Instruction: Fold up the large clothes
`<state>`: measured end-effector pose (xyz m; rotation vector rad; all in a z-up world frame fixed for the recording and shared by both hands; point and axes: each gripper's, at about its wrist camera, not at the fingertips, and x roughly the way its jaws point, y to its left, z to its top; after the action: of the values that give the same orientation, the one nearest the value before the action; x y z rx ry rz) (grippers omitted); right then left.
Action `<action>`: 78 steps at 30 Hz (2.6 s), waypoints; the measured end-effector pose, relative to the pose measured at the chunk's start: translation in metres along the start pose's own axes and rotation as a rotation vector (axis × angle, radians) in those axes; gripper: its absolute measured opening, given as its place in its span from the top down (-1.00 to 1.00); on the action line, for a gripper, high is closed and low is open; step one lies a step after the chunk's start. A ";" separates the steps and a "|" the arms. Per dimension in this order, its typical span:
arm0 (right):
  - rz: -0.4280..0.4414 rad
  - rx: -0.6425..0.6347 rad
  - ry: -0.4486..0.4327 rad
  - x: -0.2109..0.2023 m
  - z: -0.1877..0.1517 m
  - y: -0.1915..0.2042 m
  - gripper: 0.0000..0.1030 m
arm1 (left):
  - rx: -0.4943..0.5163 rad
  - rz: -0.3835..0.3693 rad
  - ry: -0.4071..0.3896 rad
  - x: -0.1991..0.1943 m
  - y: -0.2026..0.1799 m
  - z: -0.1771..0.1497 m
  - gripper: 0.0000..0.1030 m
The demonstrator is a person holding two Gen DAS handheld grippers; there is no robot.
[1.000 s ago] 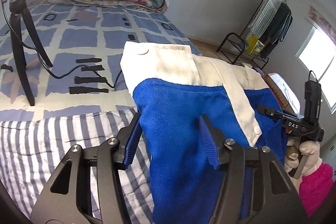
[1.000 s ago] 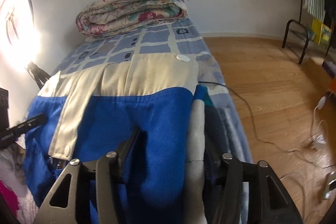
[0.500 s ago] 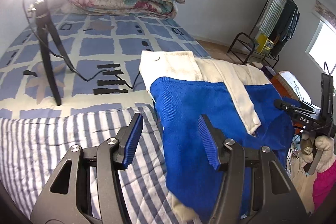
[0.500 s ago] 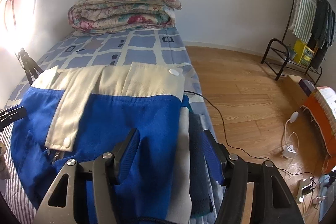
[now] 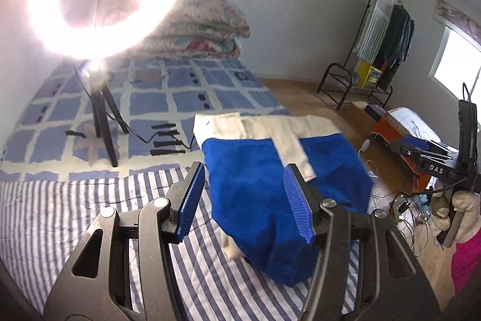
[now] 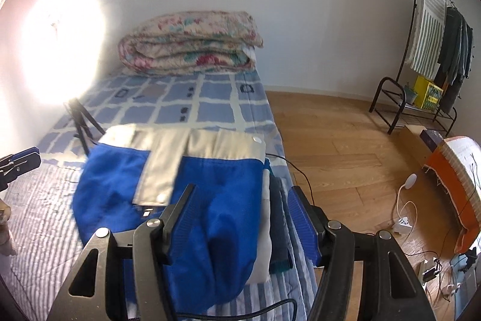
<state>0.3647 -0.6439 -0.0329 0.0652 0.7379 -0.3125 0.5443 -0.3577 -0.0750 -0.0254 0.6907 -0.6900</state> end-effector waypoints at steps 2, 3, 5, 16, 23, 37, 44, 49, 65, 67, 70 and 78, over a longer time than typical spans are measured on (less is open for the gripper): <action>0.009 -0.001 -0.013 -0.019 -0.002 0.004 -0.22 | 0.014 0.002 -0.015 -0.023 -0.008 0.000 -0.12; 0.010 0.002 -0.020 -0.032 -0.003 0.006 -0.22 | 0.019 0.004 -0.022 -0.033 -0.011 -0.001 -0.12; 0.014 0.002 -0.035 -0.055 -0.009 0.010 -0.22 | 0.027 0.005 -0.035 -0.053 -0.017 -0.003 -0.12; 0.014 -0.022 -0.095 -0.190 -0.072 0.058 -0.25 | 0.061 0.021 -0.073 -0.183 -0.047 -0.055 -0.12; 0.055 0.015 -0.105 -0.252 -0.118 0.083 -0.35 | 0.086 0.035 -0.102 -0.257 -0.067 -0.103 -0.12; -0.010 0.017 -0.199 -0.333 -0.192 0.127 -0.60 | 0.112 0.045 -0.102 -0.349 -0.087 -0.193 -0.13; -0.030 0.009 -0.240 -0.337 -0.209 0.145 -0.79 | 0.119 0.065 -0.105 -0.366 -0.089 -0.219 -0.44; -0.047 -0.006 -0.263 -0.336 -0.217 0.156 -1.00 | 0.108 0.100 -0.120 -0.367 -0.080 -0.226 -0.52; -0.054 -0.021 -0.254 -0.313 -0.229 0.166 -1.00 | 0.124 0.260 -0.104 -0.346 -0.069 -0.235 -0.99; -0.052 -0.017 -0.256 -0.313 -0.229 0.167 -1.00 | 0.120 0.277 -0.094 -0.343 -0.069 -0.235 -1.00; -0.047 -0.012 -0.258 -0.311 -0.229 0.167 -1.00 | 0.102 0.302 -0.069 -0.339 -0.067 -0.235 -1.00; -0.056 -0.013 -0.272 -0.312 -0.228 0.167 -1.00 | 0.078 0.313 -0.045 -0.336 -0.064 -0.237 -1.00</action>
<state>0.0496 -0.3669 -0.0013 -0.0106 0.4728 -0.3613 0.1784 -0.1610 -0.0498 0.1364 0.6071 -0.4140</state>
